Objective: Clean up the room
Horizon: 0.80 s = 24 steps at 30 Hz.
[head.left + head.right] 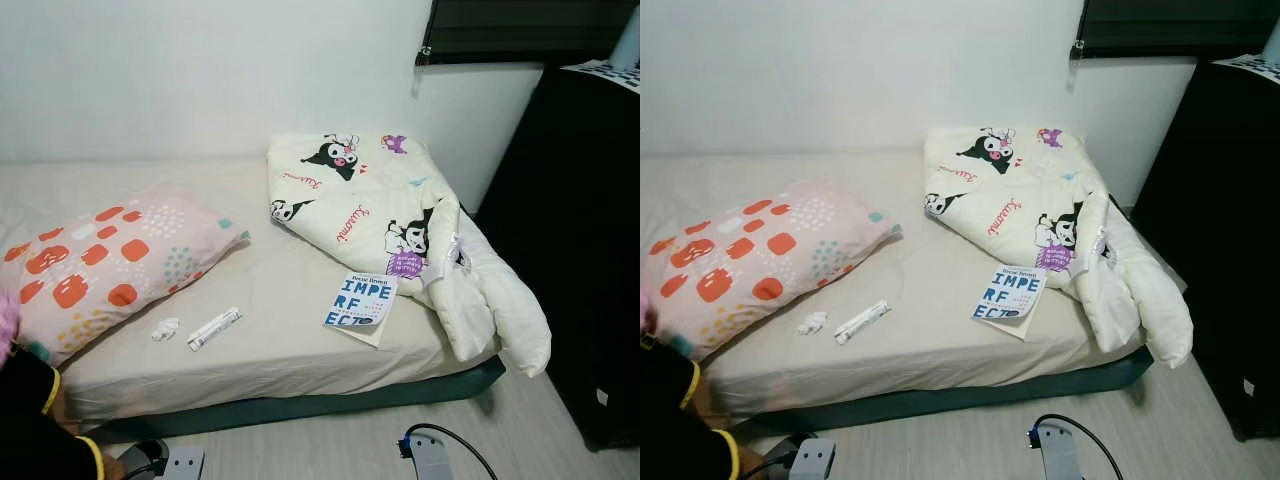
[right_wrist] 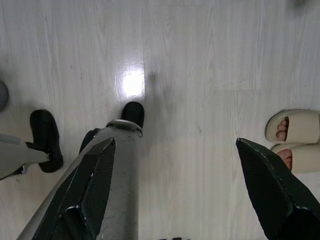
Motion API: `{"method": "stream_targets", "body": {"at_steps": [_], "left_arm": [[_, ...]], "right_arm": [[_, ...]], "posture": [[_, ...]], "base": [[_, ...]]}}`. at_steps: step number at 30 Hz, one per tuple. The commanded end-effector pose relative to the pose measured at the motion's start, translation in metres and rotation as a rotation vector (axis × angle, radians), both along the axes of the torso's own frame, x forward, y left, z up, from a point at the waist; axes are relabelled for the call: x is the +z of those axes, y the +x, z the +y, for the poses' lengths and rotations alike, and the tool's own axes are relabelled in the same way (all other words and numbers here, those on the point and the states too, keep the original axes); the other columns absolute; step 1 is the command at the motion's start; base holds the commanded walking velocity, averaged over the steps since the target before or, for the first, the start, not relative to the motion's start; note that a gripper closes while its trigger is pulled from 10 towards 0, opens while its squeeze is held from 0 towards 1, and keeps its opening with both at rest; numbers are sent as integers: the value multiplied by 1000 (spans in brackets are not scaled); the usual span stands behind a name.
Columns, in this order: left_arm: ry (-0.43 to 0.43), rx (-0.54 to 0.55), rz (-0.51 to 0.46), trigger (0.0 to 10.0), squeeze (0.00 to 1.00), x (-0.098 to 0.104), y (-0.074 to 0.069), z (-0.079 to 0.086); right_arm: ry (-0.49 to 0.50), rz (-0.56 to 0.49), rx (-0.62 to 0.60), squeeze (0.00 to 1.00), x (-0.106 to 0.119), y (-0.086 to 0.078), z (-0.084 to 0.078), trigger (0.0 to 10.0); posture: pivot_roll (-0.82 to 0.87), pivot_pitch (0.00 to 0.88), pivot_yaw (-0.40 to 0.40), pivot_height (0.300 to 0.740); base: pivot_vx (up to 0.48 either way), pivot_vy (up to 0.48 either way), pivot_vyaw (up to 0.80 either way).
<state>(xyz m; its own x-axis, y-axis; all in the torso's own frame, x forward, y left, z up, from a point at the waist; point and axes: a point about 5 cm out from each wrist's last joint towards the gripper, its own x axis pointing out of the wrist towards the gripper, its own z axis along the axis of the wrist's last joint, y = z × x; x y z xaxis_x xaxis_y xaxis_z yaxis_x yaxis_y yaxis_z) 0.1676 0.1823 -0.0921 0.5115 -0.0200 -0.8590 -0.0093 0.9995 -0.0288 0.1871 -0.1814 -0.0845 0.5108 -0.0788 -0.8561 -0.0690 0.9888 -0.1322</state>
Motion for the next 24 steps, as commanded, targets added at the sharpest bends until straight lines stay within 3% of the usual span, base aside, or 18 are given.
{"method": "stream_targets", "body": {"at_steps": [1, 24], "left_arm": [[-3, 6, 35, 10000, 0, -4, -9, 2], [-14, 11, 31, 10000, 0, -4, -9, 2]], "right_arm": [[-2, 23, -6, 0, -3, -7, -1, 10000], [5, 25, -3, 0, -3, -7, 0, 10000]], "posture": [[-36, 86, -19, 740], [-39, 88, -22, 740]], "base": [[0, 0, 0], [0, 0, 0]]}}
